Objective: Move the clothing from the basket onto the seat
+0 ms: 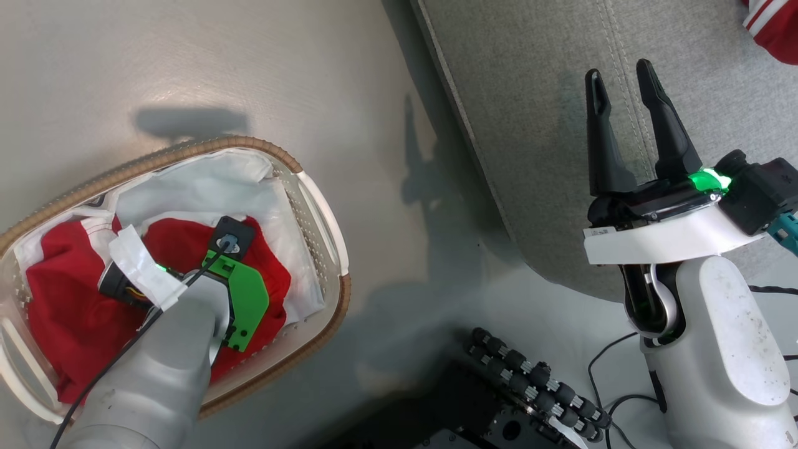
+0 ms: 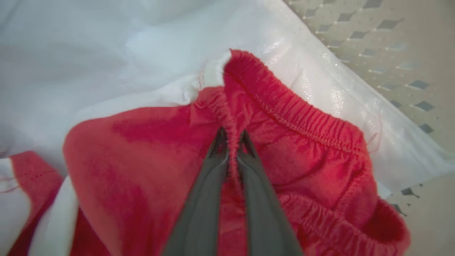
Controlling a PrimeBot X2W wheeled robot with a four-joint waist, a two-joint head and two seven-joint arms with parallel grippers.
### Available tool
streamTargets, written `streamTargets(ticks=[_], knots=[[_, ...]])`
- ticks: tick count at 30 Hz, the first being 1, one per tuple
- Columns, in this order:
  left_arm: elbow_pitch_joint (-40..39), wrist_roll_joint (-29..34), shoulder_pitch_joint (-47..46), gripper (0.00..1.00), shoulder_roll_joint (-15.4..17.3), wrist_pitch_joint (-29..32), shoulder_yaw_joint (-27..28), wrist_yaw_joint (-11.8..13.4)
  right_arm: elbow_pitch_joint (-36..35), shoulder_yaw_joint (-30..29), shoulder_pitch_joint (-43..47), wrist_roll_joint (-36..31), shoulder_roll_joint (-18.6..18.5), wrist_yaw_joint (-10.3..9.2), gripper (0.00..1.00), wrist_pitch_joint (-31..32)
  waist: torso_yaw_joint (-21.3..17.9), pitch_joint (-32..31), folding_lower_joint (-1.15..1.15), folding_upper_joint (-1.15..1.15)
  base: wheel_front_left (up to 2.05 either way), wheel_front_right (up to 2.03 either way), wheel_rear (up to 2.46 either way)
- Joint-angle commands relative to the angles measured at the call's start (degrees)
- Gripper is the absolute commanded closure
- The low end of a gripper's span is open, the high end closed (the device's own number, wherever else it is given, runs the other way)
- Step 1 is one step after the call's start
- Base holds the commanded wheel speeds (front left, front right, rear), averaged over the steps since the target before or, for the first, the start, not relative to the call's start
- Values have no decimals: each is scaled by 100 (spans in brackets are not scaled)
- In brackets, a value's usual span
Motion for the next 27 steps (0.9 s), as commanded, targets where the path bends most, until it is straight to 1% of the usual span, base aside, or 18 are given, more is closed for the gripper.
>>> streamTargets(ticks=[1, 4, 9, 14, 17, 22, 27], knots=[[21, -68, -11, 100, -24, -52, 19, 16, 39, -33, -36, -20, -8, -8, 0, -14, 54, -81, -1, 0, 0, 0, 0], [10, -141, 85, 100, -100, -206, 44, -57, 111, -67, 7, -93, -8, -8, 0, -14, 160, -252, -1, 0, 0, 0, 0], [-107, -267, 287, 100, -266, -597, 53, -214, 281, -209, 68, -299, -11, -8, 0, -14, 447, -695, -1, 0, 0, 0, 0], [-278, -399, 573, 100, -374, -1051, 11, -361, 448, -369, 142, -551, -13, -8, 0, -14, 786, -1276, -1, 0, 0, 0, 0], [-432, -494, 775, 100, -415, -1215, 16, -401, 539, -456, 230, -690, -15, -8, 0, -14, 991, -1650, -1, 0, 0, 0, 0], [-932, -604, 1167, 100, -452, -1360, -19, -437, 702, -633, 484, -997, -16, -8, 0, -14, 1357, -2378, -1, 0, 0, 0, 0], [-1716, -693, 1530, 100, -282, -1388, 70, -446, 852, -756, 787, -1251, -18, -8, 0, -14, 1646, -3104, -1, 0, 0, 0, 0]])
